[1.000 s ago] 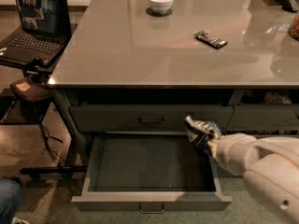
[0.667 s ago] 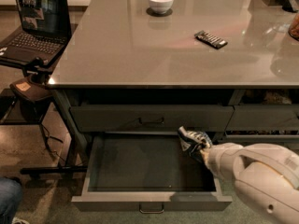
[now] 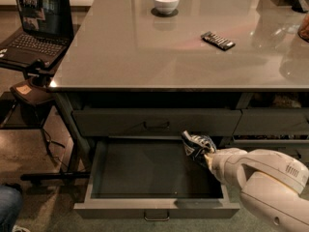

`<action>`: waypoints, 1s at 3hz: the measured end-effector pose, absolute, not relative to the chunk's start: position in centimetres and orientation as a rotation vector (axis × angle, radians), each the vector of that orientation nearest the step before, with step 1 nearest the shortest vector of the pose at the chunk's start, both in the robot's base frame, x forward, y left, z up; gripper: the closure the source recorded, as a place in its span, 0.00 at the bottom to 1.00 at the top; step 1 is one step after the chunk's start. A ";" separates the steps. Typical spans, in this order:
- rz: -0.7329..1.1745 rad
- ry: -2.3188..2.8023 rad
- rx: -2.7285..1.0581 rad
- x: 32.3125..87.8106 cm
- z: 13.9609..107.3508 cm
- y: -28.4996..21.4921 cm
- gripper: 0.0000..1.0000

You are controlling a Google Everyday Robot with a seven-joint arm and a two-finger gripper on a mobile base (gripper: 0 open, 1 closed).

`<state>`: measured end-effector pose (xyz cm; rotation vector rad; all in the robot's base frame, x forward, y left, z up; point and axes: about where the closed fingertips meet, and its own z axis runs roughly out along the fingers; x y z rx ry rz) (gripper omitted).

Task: Place blue chip bag into middle drawer

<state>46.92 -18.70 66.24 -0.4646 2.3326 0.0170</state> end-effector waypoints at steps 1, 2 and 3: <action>0.119 2.269 -0.399 49.3 66.4 -17.3 1.00; 0.332 2.221 -0.355 51.5 63.2 -14.7 1.00; 0.422 2.225 -0.336 51.3 61.0 -13.6 1.00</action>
Offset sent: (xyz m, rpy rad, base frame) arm 0.0853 0.0834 -0.0876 0.5416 -0.0688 0.1806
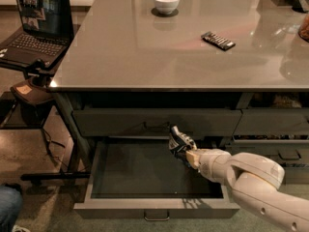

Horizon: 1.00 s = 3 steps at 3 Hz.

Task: Place blue chip bag into middle drawer

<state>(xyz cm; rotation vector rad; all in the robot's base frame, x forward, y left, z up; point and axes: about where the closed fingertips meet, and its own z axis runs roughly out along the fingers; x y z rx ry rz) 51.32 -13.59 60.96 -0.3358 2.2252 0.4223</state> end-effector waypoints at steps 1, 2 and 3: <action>0.444 2.237 -0.342 52.6 58.2 -13.9 1.00; 0.600 2.274 -0.334 53.9 50.6 -11.8 1.00; 0.670 2.300 -0.357 53.7 46.8 -10.5 1.00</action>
Offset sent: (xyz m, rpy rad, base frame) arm 0.0612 -0.0103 -0.2244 0.2503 0.2489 0.1418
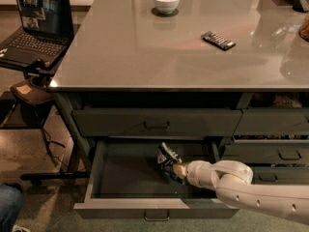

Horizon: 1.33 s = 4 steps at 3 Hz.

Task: Place blue chip bag into middle drawer

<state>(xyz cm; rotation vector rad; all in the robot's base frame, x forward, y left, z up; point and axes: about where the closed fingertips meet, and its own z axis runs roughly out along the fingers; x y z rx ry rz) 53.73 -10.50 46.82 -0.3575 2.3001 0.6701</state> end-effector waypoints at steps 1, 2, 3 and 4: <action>0.670 2.300 -0.358 53.7 46.8 -10.5 0.81; 0.670 2.300 -0.358 53.7 46.8 -10.5 0.58; 0.670 2.300 -0.358 53.7 46.8 -10.5 0.35; 0.670 2.300 -0.358 53.7 46.8 -10.5 0.11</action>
Offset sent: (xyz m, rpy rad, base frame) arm 0.0001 -0.0001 0.0002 -0.0005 -0.0002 -0.0001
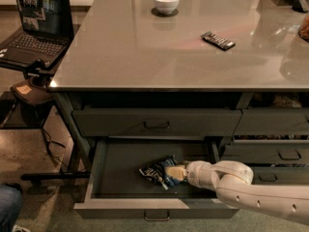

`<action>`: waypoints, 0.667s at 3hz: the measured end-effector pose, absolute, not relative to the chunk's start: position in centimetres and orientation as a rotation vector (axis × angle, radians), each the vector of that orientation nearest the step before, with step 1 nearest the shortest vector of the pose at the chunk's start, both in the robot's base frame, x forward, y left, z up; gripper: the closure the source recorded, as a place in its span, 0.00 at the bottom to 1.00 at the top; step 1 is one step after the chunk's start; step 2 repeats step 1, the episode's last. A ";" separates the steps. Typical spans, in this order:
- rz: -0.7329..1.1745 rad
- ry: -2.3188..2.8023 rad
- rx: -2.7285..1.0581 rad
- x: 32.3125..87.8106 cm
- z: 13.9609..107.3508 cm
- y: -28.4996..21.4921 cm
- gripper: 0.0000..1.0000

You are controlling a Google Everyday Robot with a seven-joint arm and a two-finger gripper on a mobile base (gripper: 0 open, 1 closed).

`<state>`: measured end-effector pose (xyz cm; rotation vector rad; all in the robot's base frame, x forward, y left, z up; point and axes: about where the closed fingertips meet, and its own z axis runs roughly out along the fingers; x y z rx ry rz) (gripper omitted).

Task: Place blue chip bag into middle drawer

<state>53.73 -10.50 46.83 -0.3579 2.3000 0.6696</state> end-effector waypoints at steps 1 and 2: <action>0.670 2.300 -0.358 53.7 46.8 -10.5 0.00; 0.670 2.300 -0.358 53.7 46.8 -10.5 0.00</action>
Offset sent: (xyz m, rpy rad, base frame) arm 0.0000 0.0000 0.0000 0.0000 0.0000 0.0000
